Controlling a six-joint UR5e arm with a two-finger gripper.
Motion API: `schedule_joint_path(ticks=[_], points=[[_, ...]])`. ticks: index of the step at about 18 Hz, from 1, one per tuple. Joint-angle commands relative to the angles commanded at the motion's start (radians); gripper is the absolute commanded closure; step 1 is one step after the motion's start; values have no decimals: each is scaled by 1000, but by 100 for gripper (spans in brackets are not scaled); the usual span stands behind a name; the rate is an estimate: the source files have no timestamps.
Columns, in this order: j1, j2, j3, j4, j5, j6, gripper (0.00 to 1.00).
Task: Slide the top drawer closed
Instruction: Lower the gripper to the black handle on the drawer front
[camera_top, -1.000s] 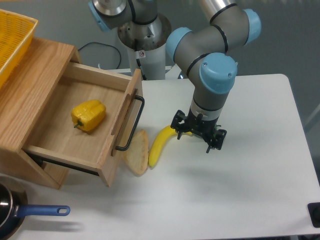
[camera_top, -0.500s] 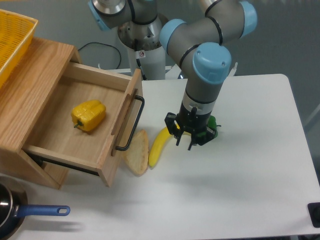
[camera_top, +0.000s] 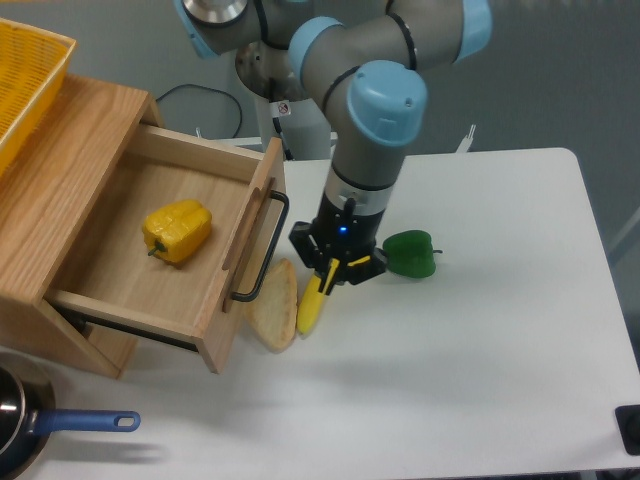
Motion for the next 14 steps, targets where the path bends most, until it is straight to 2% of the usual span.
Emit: schedule_joint_path(ticks=[8, 14], points=[[-40, 9, -3, -2, -2, -40, 83], [-43, 17, -5, -9, -3, -41, 83]])
